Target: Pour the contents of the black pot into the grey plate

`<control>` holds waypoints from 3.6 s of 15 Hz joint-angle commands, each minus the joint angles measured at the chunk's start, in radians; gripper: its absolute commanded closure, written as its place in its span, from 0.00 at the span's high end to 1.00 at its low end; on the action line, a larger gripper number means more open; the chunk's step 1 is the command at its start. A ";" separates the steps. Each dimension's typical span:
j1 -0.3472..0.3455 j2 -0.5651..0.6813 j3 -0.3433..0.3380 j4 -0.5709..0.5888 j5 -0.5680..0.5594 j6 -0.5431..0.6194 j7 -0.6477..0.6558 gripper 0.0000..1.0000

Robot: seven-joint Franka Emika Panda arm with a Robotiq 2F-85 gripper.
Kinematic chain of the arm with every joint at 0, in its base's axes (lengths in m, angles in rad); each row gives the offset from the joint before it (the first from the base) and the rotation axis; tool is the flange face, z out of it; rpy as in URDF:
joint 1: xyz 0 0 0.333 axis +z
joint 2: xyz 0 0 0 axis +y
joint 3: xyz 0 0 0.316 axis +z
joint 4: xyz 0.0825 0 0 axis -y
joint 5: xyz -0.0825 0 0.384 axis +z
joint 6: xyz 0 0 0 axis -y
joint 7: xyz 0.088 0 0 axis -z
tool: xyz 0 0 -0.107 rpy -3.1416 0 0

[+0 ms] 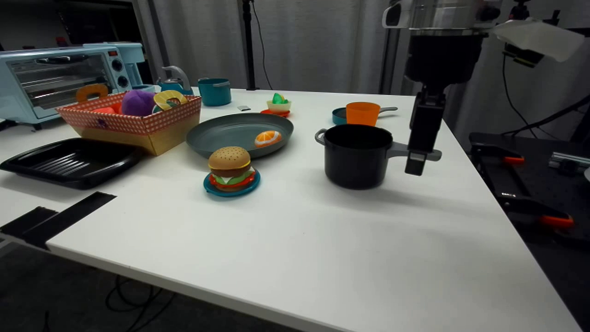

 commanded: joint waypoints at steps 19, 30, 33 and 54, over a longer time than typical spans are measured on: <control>0.000 -0.081 0.014 -0.013 0.020 -0.102 0.020 0.07; -0.094 -0.039 -0.081 0.110 -0.042 -0.092 -0.099 0.07; -0.149 -0.003 -0.150 0.220 -0.041 -0.112 -0.218 0.07; -0.018 0.338 -0.266 0.842 -0.812 -0.572 0.037 0.07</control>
